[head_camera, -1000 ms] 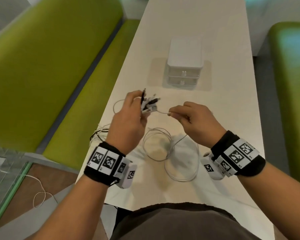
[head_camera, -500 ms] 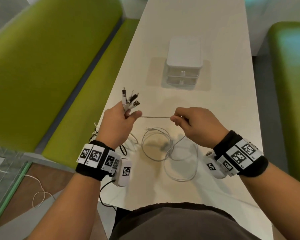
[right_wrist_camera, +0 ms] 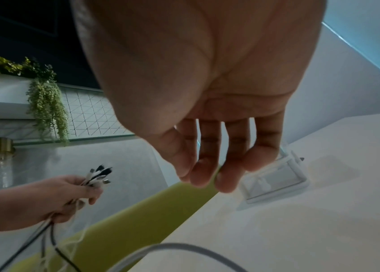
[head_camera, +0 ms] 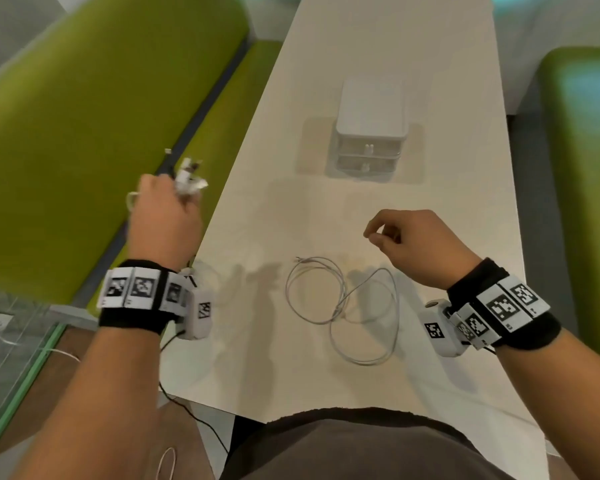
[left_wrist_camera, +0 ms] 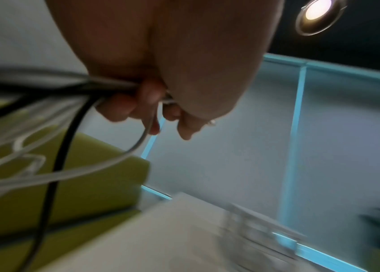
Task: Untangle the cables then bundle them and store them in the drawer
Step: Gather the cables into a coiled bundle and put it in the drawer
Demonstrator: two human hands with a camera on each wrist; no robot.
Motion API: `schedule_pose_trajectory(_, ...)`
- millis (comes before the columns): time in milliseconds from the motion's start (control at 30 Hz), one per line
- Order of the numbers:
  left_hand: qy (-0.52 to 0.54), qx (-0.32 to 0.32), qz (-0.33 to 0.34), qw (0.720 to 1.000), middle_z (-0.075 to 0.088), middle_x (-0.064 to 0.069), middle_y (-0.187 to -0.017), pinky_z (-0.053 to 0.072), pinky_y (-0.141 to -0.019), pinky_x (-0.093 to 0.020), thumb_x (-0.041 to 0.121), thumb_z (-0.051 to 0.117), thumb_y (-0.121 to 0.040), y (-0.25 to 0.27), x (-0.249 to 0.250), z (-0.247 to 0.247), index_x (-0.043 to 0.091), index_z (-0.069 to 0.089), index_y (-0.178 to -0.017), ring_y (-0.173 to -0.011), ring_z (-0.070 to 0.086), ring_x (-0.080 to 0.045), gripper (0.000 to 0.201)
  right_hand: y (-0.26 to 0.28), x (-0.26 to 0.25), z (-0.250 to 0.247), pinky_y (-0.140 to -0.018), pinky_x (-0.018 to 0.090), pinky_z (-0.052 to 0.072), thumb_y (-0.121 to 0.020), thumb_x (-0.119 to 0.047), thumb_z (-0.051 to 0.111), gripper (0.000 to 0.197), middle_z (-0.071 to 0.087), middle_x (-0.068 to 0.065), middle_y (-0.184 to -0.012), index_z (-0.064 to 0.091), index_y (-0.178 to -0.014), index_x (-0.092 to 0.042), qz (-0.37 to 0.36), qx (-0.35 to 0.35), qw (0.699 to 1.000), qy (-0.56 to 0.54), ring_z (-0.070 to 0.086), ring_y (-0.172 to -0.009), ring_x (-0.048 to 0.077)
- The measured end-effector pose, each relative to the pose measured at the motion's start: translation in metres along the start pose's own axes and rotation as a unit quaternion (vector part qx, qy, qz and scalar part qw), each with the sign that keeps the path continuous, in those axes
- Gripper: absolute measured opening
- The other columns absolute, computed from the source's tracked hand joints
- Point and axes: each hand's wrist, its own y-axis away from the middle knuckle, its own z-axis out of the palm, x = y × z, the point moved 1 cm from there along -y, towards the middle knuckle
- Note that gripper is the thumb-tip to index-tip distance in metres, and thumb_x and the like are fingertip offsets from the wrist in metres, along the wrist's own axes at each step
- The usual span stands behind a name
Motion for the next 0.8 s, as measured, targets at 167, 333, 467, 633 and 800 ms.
schedule_pose_trajectory(167, 0.048, -0.164, 0.157, 0.973, 0.032, -0.002, -0.108, 0.033, -0.067, -0.038, 0.023, 0.050, -0.096, 0.061, 0.067, 0.035, 0.017, 0.037, -0.100, -0.064, 0.045, -0.016, 0.015, 0.000, -0.035, 0.000, -0.084, 0.026, 0.044, -0.082, -0.009, 0.067, 0.038, 0.058, -0.009, -0.099, 0.065, -0.115, -0.027, -0.140, 0.083, 0.985, -0.054, 0.057, -0.097, 0.011)
schedule_pose_trajectory(333, -0.002, -0.281, 0.247, 0.927, 0.066, -0.012, -0.093, 0.048, -0.066, -0.042, 0.026, 0.050, -0.093, 0.093, 0.087, 0.066, 0.013, 0.044, -0.112, -0.084, 0.065, -0.038, 0.023, 0.010, -0.064, -0.004, -0.107, 0.033, 0.036, -0.068, -0.019, 0.063, 0.078, 0.053, -0.005, -0.133, 0.046, -0.144, -0.022, -0.231, -0.024, 0.973, -0.006, 0.044, -0.127, 0.016)
schedule_pose_trajectory(467, 0.022, -0.325, 0.284, 0.902, 0.059, -0.008, -0.118, 0.038, -0.071, -0.027, 0.007, 0.057, -0.089, 0.097, 0.094, 0.065, 0.008, 0.051, -0.128, -0.101, 0.062, -0.027, 0.039, 0.011, -0.062, 0.031, -0.088, 0.038, 0.047, -0.084, -0.027, 0.066, 0.081, 0.059, 0.001, -0.125, 0.029, -0.155, -0.019, -0.154, -0.130, 0.957, 0.207, 0.059, -0.107, 0.022)
schedule_pose_trajectory(633, 0.098, -0.325, 0.281, 0.898, 0.056, -0.004, -0.101, 0.047, -0.078, -0.038, 0.003, 0.053, -0.088, 0.093, 0.082, 0.068, 0.018, 0.046, -0.098, -0.090, 0.057, -0.023, 0.020, 0.002, -0.057, 0.040, -0.064, 0.036, 0.045, -0.102, -0.033, 0.049, 0.024, 0.065, 0.004, -0.091, 0.061, -0.110, -0.014, -0.080, -0.126, 0.937, 0.317, 0.058, -0.073, 0.027)
schedule_pose_trajectory(800, 0.065, -0.322, 0.251, 0.911, 0.063, 0.007, -0.070, 0.043, -0.059, -0.035, 0.040, 0.065, -0.092, 0.079, 0.053, 0.069, 0.030, 0.055, -0.102, -0.066, 0.059, -0.013, 0.018, 0.005, -0.056, 0.026, -0.052, 0.031, 0.032, -0.084, -0.073, 0.059, 0.060, 0.049, 0.000, -0.061, 0.048, -0.066, -0.017, -0.088, -0.220, 0.950, 0.204, 0.047, -0.058, 0.018)
